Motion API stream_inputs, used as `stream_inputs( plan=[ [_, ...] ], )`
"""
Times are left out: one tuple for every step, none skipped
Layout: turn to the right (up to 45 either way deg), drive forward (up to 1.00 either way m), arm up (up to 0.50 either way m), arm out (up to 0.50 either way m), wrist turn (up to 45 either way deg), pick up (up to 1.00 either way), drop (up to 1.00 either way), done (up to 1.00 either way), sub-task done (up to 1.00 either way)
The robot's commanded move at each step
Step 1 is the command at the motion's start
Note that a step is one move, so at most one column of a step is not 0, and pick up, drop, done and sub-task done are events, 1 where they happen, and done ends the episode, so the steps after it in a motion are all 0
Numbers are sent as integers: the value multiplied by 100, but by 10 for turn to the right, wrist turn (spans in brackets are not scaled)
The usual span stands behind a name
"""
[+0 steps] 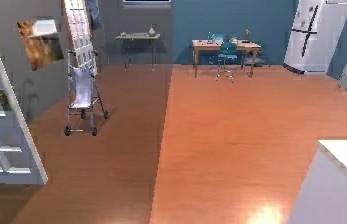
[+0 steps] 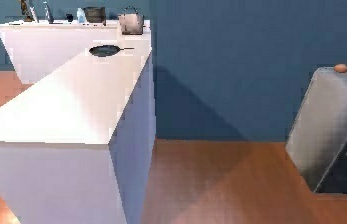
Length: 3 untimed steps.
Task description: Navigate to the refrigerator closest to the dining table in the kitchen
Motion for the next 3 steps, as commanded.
stream_inputs(
  plan=[
    [0,95,0,0,0,0,0,0,0],
    [90,0,0,0,0,0,0,0,0],
    [0,100,0,0,0,0,0,0,0]
  ],
)
